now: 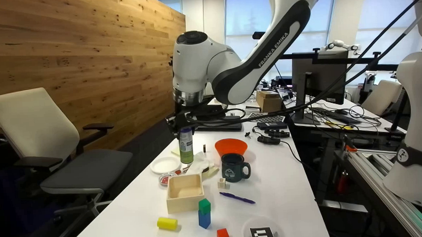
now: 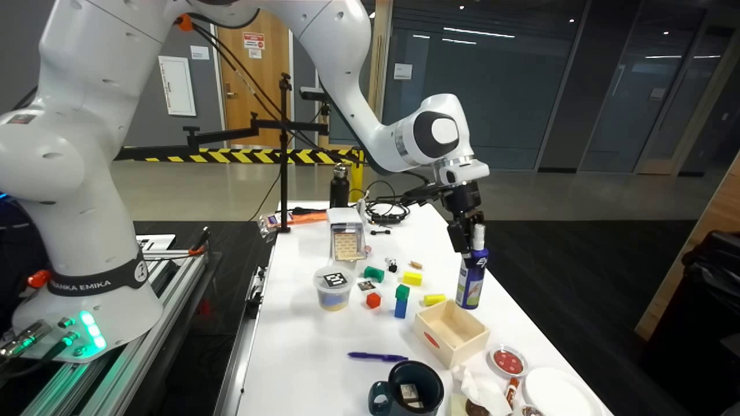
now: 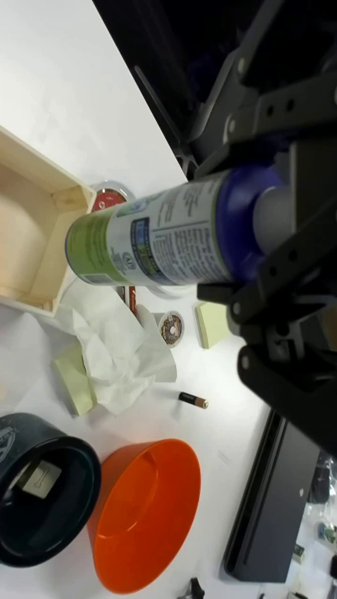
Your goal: Put the blue bottle inside the small crate, then place the clear lid on the table
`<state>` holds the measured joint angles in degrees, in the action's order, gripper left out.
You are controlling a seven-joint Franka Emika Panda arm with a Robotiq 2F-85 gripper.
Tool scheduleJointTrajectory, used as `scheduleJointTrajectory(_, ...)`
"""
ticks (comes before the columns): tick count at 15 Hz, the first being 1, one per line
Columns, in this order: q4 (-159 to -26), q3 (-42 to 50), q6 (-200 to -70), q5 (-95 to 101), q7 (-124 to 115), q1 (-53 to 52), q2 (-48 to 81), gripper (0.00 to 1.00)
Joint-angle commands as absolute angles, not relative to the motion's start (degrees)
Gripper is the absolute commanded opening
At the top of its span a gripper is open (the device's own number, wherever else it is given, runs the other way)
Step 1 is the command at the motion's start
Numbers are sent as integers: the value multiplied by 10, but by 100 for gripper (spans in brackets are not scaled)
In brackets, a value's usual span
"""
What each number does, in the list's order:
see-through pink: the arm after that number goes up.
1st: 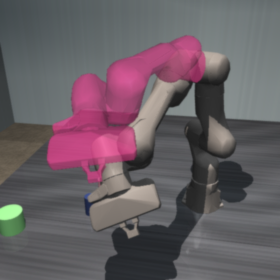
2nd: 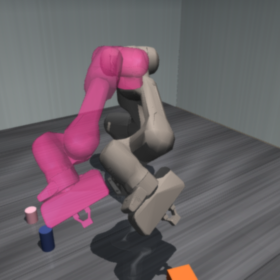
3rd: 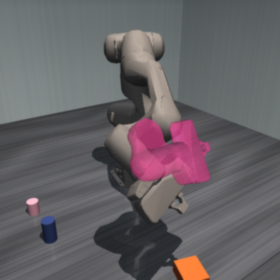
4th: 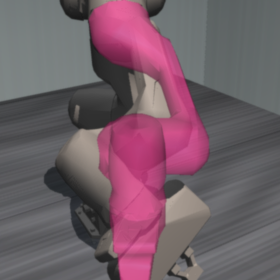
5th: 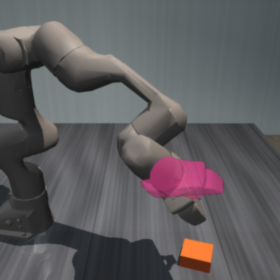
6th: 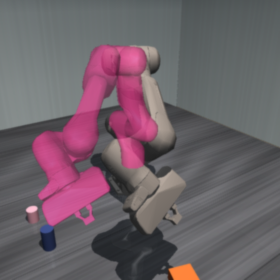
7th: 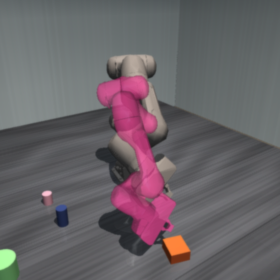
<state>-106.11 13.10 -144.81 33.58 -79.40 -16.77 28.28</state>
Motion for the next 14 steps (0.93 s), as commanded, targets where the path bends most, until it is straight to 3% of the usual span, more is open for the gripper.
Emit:
scheduleJointTrajectory(1,-1046,106,-1502,327,-762,-140,311,30)
scheduleJointTrajectory(14,-1007,102,-1576,237,-657,-141,400,30)
